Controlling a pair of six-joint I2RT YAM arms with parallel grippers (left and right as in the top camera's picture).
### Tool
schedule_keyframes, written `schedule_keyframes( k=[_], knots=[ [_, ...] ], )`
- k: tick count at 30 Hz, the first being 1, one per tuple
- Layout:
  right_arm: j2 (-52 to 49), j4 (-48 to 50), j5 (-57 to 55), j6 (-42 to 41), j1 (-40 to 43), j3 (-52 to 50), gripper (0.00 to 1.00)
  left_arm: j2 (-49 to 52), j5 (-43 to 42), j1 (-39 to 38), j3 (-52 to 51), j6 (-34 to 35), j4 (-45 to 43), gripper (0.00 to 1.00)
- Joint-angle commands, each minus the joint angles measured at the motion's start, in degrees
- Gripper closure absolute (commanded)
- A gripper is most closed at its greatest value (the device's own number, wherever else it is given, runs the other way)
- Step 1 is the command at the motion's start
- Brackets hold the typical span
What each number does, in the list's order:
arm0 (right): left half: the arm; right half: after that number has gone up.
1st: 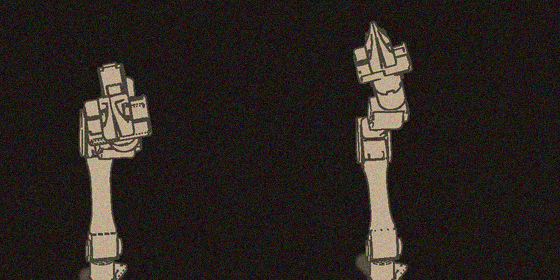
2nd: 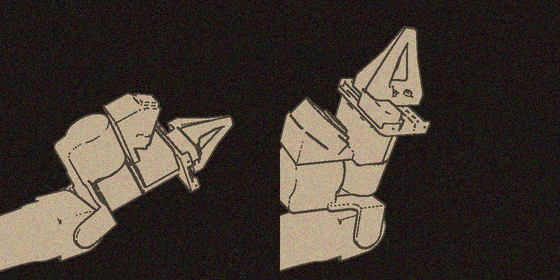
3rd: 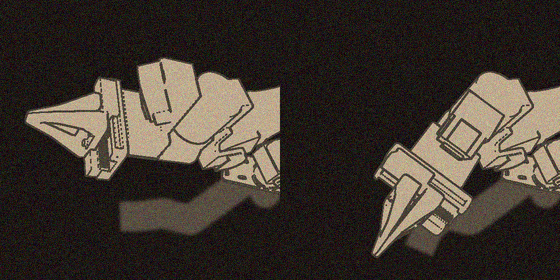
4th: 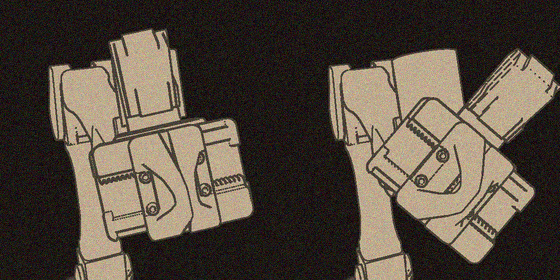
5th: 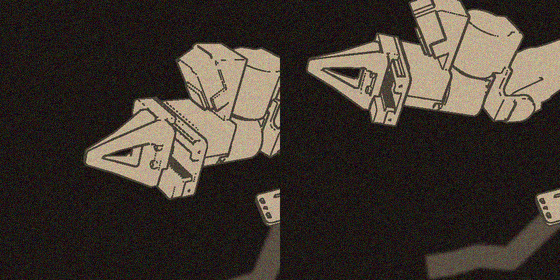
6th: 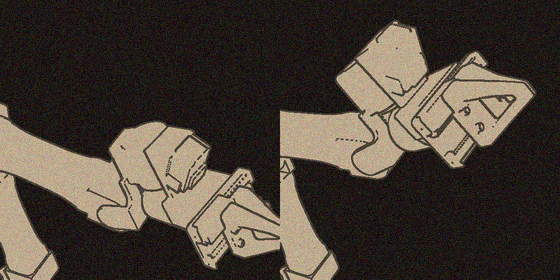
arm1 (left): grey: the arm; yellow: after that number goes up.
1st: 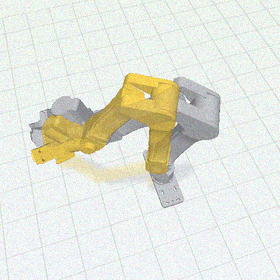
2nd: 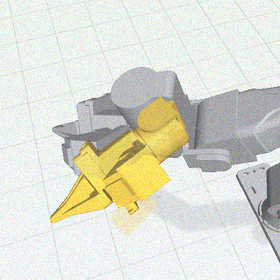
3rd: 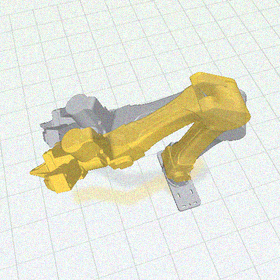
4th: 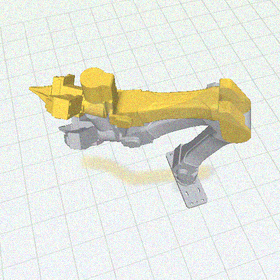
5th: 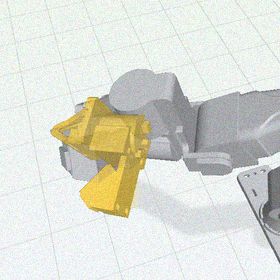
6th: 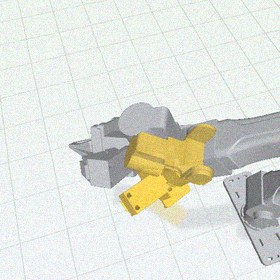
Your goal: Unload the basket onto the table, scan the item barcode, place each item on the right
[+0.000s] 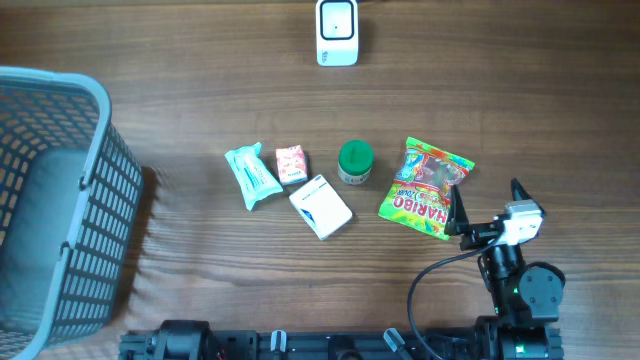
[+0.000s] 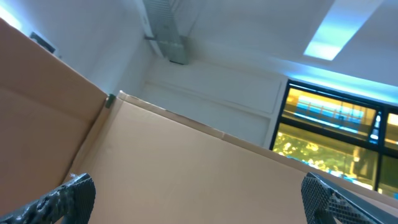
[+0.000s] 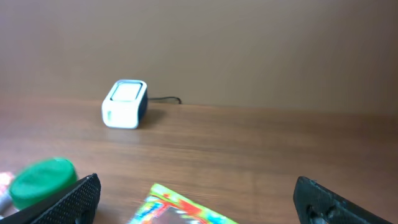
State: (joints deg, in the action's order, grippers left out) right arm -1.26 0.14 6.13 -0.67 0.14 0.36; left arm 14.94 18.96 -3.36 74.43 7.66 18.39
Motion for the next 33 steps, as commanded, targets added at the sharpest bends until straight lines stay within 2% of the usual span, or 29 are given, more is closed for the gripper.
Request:
schedule_keyframes(
  k=[1, 5, 7, 9, 11, 14, 19, 20, 22, 25, 26, 28, 29, 31, 33],
  knots=[
    [-1.88, 0.17, 1.31, -16.09, -0.2, -0.07, 0.0, -0.44, -2.45, 0.26, -1.92, 0.33, -0.96, 0.0],
    [-11.54, 1.09, 9.86, -37.46, -0.2, -0.07, 0.0, -2.78, -2.45, 0.26, -5.99, 0.35, -3.19, 0.0],
    [-16.61, 1.38, 13.77, -43.41, -0.17, -0.07, 0.0, -5.7, -2.43, 0.2, -8.79, 0.87, -3.85, 0.0],
    [-22.53, 1.51, 15.65, -52.3, -0.17, -0.07, 0.0, -8.61, -2.34, -0.66, -12.24, 4.35, -5.9, 0.0],
    [-27.91, 2.29, 16.81, -56.7, -0.17, -0.07, 0.0, -8.79, 2.36, -1.53, -13.14, 4.39, -6.75, 0.0],
    [-33.24, 8.37, 28.09, -50.29, -0.2, 0.83, 0.0, -9.07, 7.76, -2.16, -13.4, 4.42, -7.3, 0.0],
    [-39.43, 1.64, 34.21, -42.73, -1.84, 14.36, 0.01, -14.34, 7.72, -2.16, -15.91, 4.85, -7.72, 0.0],
    [-40.63, -3.63, 32.7, -39.36, -3.76, 20.7, 0.01, -14.69, 7.74, -2.16, -16.52, 4.83, -8.63, 0.0],
    [-43.76, -18.53, 20.79, -33.46, -9.49, 34.25, 0.0, -14.6, 8.61, -2.38, -18.56, 4.85, -11.06, 0.0],
    [-50.99, -36.5, -0.33, -32.57, -19.41, 50.88, 0.0, -14.6, 14.75, -2.38, -20.76, 4.83, -13.22, 0.0],
    [-53.68, -40.0, -4.0, -32.87, -21.97, 54.77, 0.01, -14.56, 17.03, -2.38, -21.16, 4.81, -11.21, 0.0],
    [-60.61, -46.21, -10.29, -35.85, -26.73, 62.71, 0.0, -14.56, 18.29, -2.43, -21.2, 5.51, -0.57, 0.0],
    [-65.07, -49.66, -12.22, -35.98, -28.81, 67.17, 0.0, -14.56, 17.68, -2.45, -21.2, 8.39, 6.14, 0.0],
    [-70.34, -52.15, -10.16, -35.52, -30.23, 70.9, 0.0, -14.56, 11.43, -2.45, -22.18, 9.27, 13.94, 0.0],
    [-73.75, -51.95, -0.02, -35.32, -30.42, 71.41, 0.0, -14.56, -0.66, -2.45, -25.35, 8.85, 17.31, 0.0]
  ],
)
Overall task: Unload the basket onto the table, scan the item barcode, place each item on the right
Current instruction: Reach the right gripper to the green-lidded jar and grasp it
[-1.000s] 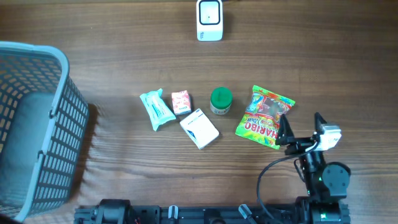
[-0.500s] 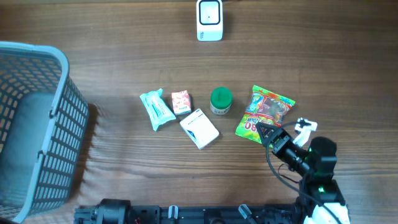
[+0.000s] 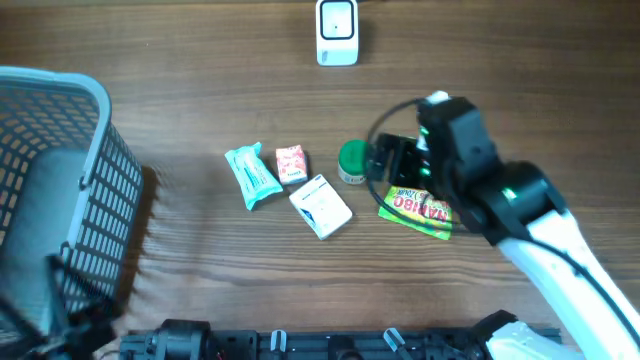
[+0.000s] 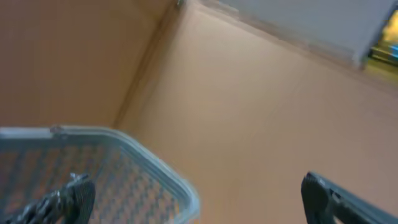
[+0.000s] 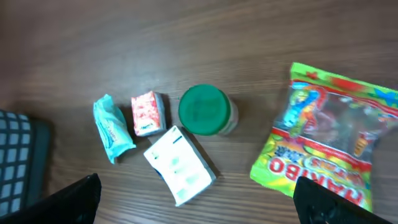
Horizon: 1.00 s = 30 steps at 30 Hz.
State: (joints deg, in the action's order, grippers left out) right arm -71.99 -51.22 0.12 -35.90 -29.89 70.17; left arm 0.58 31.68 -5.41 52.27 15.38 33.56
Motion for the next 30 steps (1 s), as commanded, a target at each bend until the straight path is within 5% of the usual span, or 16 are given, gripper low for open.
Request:
schedule_keyframes(
  k=[1, 10, 16, 30],
  knots=[
    [-4.59, -0.26, 10.93, -0.09, -0.37, 1.6, 0.0, -0.2, -20.48, -0.39, -6.27, -1.01, 1.11, 0.0],
    [-12.09, 4.22, -0.52, 0.74, -0.59, 3.21, 0.0, -0.2, -21.73, -0.37, -23.37, 2.21, 4.11, 0.0],
    [-31.98, -9.79, -0.48, 2.08, -0.7, 22.53, 0.01, -0.2, -24.39, -0.37, -30.67, 1.79, 1.81, 0.0],
    [-45.86, -7.93, 2.49, -2.6, -0.81, 23.08, 0.0, -0.2, -24.61, -0.37, -35.45, 1.81, 4.26, 0.0]
  ],
)
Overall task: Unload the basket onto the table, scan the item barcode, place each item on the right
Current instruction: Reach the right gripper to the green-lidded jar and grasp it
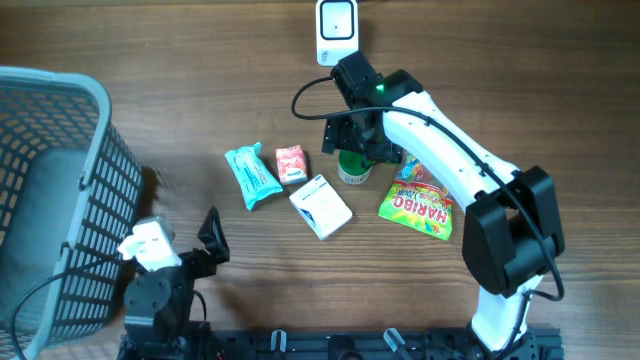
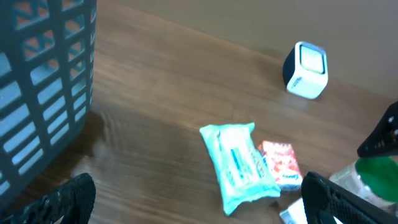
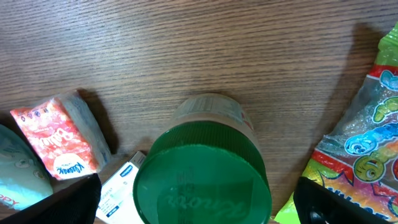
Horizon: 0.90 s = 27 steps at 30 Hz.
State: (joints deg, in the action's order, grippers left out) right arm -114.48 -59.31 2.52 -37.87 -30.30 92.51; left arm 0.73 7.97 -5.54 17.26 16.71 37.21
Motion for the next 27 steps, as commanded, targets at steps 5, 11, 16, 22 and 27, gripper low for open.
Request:
schedule_keyframes(
  k=[5, 11, 16, 22, 27],
  knots=[
    [-9.53, 2.27, 1.2, 0.81, -0.39, 0.74, 0.01, -0.35, -0.9, -0.24, -0.44, 0.48, 1.2, 0.0],
    [-9.62, 1.79, 1.53, 0.76, -0.39, 0.76, 0.32, -0.35, -0.9, -0.24, -0.44, 0.48, 1.25, 0.0],
    [-9.35, -3.89, 7.56, 3.67, 1.4, 3.5, 0.41, -0.35, -0.9, -0.24, -0.44, 0.48, 1.22, 0.0],
    [-9.33, -23.43, 26.77, 12.61, 5.97, 14.8, 0.4, -0.35, -0.9, -0.24, -0.44, 0.48, 1.25, 0.0],
    [-9.29, -33.0, 34.58, 21.66, 7.72, 15.58, 0.4, -0.35, -0.9, -0.24, -0.44, 0.48, 1.25, 0.0]
  ],
)
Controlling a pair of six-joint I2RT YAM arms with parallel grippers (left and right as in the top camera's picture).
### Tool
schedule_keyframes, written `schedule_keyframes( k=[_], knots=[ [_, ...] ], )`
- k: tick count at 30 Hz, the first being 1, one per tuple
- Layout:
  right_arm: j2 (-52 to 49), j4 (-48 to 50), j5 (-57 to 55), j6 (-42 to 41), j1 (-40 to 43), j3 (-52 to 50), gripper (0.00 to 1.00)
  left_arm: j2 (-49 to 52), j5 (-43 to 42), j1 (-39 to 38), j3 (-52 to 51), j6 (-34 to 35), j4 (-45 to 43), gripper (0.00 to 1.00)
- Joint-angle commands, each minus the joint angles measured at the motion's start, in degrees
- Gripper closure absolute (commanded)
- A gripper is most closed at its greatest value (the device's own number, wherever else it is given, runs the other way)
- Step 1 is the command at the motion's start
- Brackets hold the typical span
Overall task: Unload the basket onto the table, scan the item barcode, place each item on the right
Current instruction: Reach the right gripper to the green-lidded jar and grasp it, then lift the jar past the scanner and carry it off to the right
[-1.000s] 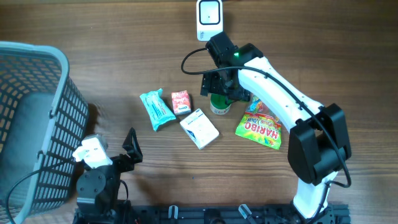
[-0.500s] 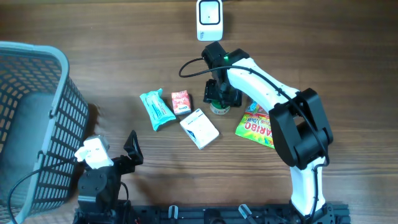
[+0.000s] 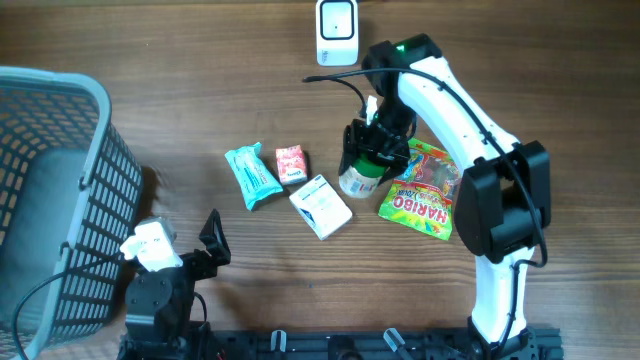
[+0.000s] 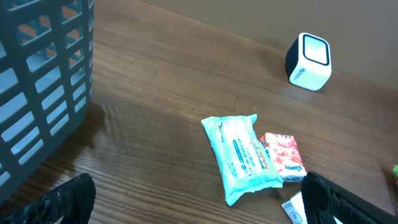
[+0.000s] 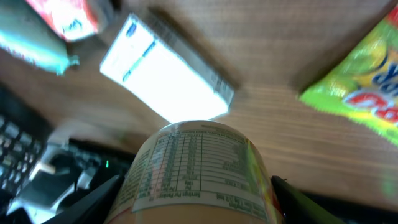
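Observation:
The jar (image 3: 355, 182) with the green lid is tipped on its side in my right gripper (image 3: 366, 158), which is shut on it, between the white box and the Haribo bag. In the right wrist view the jar (image 5: 199, 171) fills the space between the fingers (image 5: 93, 204), its nutrition label facing the camera. The white scanner (image 3: 337, 32) stands at the table's far edge, also in the left wrist view as the scanner (image 4: 309, 60). My left gripper (image 3: 210, 238) stands open near the front left, with nothing between its fingers (image 4: 68, 199).
A teal tissue pack (image 3: 250, 176), a small red pack (image 3: 290, 163), a white box (image 3: 321, 207) and a Haribo bag (image 3: 425, 190) lie in a row mid-table. A grey basket (image 3: 60, 200) stands at the left edge.
My right gripper was open over the upright jar's green lid. Now it is shut on the jar, which is tipped with its label showing. The left arm has hardly moved.
Both arms were low at the near edge, the right gripper beside the Haribo bag. Then the right arm was over the bag and jar, and the left wrist saw the basket. Later the right gripper hung open over the jar; now it holds it.

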State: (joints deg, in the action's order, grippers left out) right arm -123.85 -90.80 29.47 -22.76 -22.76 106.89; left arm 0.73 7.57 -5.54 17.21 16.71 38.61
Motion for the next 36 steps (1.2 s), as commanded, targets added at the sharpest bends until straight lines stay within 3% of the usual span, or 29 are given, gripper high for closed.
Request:
schedule_keyframes(
  k=[1, 9, 13, 17, 20, 22, 25, 30, 36],
  knots=[
    [0.15, -1.51, 8.9, 6.29, 0.09, 1.22, 0.4, -0.35, -0.5, -0.24, -0.39, 0.48, -0.15, 0.0],
    [0.22, -1.49, 10.38, 6.1, 0.13, 1.57, 0.4, -0.35, -0.5, -0.24, -0.39, 0.48, -0.17, 0.0],
    [1.11, -1.38, 10.69, 6.25, -0.07, 9.09, 0.47, -0.35, -0.5, -0.24, -0.39, 0.48, -0.17, 0.0],
    [11.54, -1.36, 9.97, 6.12, -0.11, 10.86, 0.46, -0.35, -0.48, -0.24, -0.39, 0.48, -0.17, 0.0],
    [19.85, 1.01, -3.5, 1.01, -1.31, 10.86, 0.44, -0.35, -0.5, -0.24, -0.39, 0.48, -0.17, 0.0],
    [23.23, 9.57, -22.97, -1.62, -3.21, 10.86, 0.33, -0.35, -0.5, -0.24, -0.39, 0.48, -0.17, 0.0],
    [21.07, 22.23, -33.33, -0.94, -4.07, 10.62, 0.34, -0.35, -0.5, -0.24, -0.39, 0.48, -0.17, 0.0],
    [11.34, 42.47, -41.68, 5.66, -4.07, 8.9, 0.38, -0.35, -0.5, -0.24, -0.39, 0.48, -0.17, 0.0],
    [-3.54, 67.41, -43.63, 18.64, -4.04, 8.9, 0.4, -0.35, -0.48, -0.24, -0.39, 0.48, -0.17, 0.0]
  ],
)
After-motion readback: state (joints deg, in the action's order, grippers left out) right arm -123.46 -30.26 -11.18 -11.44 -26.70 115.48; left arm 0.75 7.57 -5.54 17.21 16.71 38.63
